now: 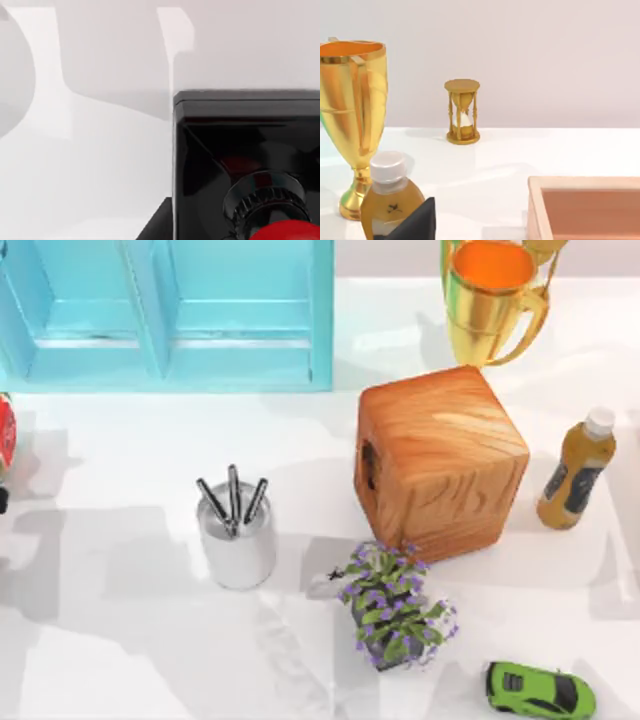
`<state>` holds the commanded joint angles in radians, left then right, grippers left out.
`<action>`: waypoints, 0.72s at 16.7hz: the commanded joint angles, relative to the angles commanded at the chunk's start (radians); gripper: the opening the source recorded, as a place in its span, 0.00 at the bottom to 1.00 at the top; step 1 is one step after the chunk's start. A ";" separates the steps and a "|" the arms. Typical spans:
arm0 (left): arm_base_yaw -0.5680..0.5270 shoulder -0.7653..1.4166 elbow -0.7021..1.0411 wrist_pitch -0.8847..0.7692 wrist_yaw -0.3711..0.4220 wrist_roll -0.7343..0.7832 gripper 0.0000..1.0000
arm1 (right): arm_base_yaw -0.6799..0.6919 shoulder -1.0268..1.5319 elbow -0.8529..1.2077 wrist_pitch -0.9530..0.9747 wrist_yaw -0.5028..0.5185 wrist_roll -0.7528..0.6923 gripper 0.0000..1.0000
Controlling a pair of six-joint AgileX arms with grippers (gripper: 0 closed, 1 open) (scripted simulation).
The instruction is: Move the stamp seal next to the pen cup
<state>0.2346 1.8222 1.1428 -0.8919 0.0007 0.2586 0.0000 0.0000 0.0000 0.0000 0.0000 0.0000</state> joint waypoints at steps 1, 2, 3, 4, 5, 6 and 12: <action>0.000 0.000 0.000 0.000 0.000 0.000 0.40 | 0.000 0.000 0.000 0.000 0.000 0.000 1.00; 0.000 0.000 0.000 0.000 0.000 0.000 0.32 | 0.000 0.000 0.000 0.000 0.000 0.000 1.00; 0.000 0.000 0.000 0.000 0.000 0.000 0.25 | 0.000 0.000 0.000 0.000 0.000 0.000 1.00; 0.000 0.000 0.000 0.000 0.000 0.000 0.17 | 0.000 0.000 0.000 0.000 0.000 0.000 1.00; 0.000 0.000 0.000 0.000 0.000 0.000 0.10 | 0.000 0.000 0.000 0.000 0.000 0.000 1.00; 0.000 0.000 0.000 0.000 0.000 0.000 0.02 | 0.000 0.000 0.000 0.000 0.000 0.000 1.00; 0.000 0.000 0.000 0.000 0.000 0.000 0.00 | 0.000 0.000 0.000 0.000 0.000 0.000 1.00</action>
<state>0.2346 1.8222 1.1428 -0.8919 0.0007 0.2586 0.0000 0.0000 0.0000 0.0000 0.0000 0.0000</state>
